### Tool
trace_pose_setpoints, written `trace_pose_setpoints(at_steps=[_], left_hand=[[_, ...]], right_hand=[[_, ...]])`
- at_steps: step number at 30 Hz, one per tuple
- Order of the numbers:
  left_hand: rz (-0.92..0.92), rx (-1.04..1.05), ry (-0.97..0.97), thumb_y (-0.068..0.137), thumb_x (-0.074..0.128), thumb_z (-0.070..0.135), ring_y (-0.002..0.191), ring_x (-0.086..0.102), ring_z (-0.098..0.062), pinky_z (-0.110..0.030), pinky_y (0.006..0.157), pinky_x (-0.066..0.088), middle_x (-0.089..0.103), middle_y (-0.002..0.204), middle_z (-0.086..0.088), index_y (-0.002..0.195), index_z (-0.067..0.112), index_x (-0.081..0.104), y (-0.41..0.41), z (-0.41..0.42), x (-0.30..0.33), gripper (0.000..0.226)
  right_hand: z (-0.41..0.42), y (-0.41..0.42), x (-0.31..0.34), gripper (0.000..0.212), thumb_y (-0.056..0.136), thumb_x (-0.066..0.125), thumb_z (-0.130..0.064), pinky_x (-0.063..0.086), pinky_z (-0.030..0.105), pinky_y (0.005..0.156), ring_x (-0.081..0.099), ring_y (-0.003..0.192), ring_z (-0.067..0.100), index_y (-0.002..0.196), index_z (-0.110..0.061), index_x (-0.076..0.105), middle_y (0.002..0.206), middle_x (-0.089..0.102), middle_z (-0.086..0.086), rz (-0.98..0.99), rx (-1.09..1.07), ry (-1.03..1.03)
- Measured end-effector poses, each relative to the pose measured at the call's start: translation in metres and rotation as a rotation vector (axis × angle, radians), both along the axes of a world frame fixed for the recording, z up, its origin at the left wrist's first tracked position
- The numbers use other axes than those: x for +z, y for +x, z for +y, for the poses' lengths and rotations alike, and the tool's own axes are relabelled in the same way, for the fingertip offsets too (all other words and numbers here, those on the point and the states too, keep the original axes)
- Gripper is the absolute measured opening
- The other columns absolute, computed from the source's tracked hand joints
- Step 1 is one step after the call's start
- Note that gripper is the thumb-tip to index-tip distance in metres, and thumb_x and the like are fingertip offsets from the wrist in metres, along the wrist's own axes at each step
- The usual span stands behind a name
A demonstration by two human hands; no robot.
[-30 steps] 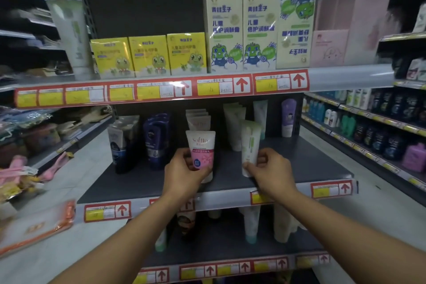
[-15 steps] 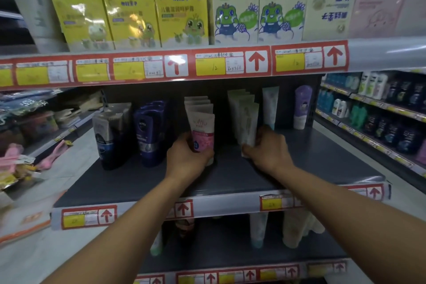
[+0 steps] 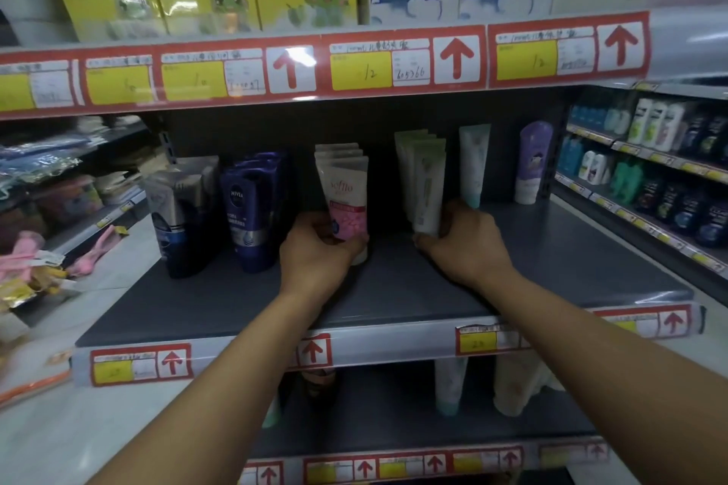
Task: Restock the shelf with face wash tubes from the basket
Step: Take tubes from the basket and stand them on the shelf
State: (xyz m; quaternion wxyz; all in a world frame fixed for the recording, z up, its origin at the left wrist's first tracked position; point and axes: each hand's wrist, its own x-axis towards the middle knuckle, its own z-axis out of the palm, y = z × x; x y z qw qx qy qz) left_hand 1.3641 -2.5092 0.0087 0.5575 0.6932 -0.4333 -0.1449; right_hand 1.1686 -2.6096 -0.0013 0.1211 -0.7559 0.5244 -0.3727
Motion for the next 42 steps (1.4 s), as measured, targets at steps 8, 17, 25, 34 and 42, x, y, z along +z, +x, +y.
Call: trace_pose_setpoints(at_steps=[8, 17, 25, 34, 42], left_hand=[[0.002, -0.009, -0.023, 0.076, 0.089, 0.032, 0.089, 0.065, -0.001, -0.022, 0.082, 0.051, 0.07, 0.108, 0.008, 0.128, 0.02, 0.065, 0.002, -0.003, -0.003, 0.058], [0.016, -0.005, -0.037, 0.073, 0.092, 0.03, 0.092, 0.067, -0.003, -0.021, 0.08, 0.055, 0.071, 0.108, 0.008, 0.126, 0.018, 0.064, 0.002, -0.001, -0.004, 0.061], [-0.031, -0.005, 0.061, 0.077, 0.09, 0.022, 0.104, 0.067, -0.015, -0.027, 0.09, 0.049, 0.071, 0.113, 0.002, 0.128, 0.015, 0.06, 0.004, 0.021, 0.005, 0.059], [-0.145, 0.016, 0.045, 0.081, 0.082, 0.009, 0.079, 0.06, -0.003, -0.009, 0.063, 0.04, 0.064, 0.093, 0.007, 0.114, 0.025, 0.06, 0.002, 0.086, 0.02, 0.042], [-0.281, -0.019, 0.017, 0.079, 0.081, 0.009, 0.095, 0.065, -0.01, -0.027, 0.088, 0.052, 0.067, 0.104, 0.007, 0.117, 0.025, 0.067, -0.008, 0.143, 0.025, 0.044]], right_hand=[[-0.002, -0.001, 0.002, 0.045, 0.077, 0.08, -0.051, 0.04, 0.029, 0.067, 0.065, 0.09, 0.029, 0.095, -0.021, 0.052, 0.086, 0.059, -0.002, 0.016, 0.034, 0.008], [-0.001, -0.003, 0.005, 0.058, 0.07, 0.078, -0.064, 0.048, 0.031, 0.072, 0.067, 0.098, 0.028, 0.103, -0.022, 0.056, 0.098, 0.068, 0.0, 0.023, 0.037, 0.035], [0.024, -0.014, 0.023, 0.055, 0.084, 0.071, -0.048, 0.043, 0.029, 0.079, 0.062, 0.112, 0.034, 0.124, -0.014, 0.056, 0.121, 0.066, 0.012, 0.046, 0.074, 0.171], [0.091, -0.053, 0.034, 0.027, 0.088, 0.059, -0.025, 0.049, 0.034, 0.077, 0.064, 0.095, 0.027, 0.114, -0.021, 0.063, 0.088, 0.063, -0.007, 0.01, 0.037, 0.017], [0.148, -0.06, 0.033, 0.016, 0.089, 0.06, -0.025, 0.051, 0.034, 0.077, 0.061, 0.085, 0.017, 0.104, -0.026, 0.063, 0.079, 0.059, -0.016, 0.026, 0.071, -0.019]])
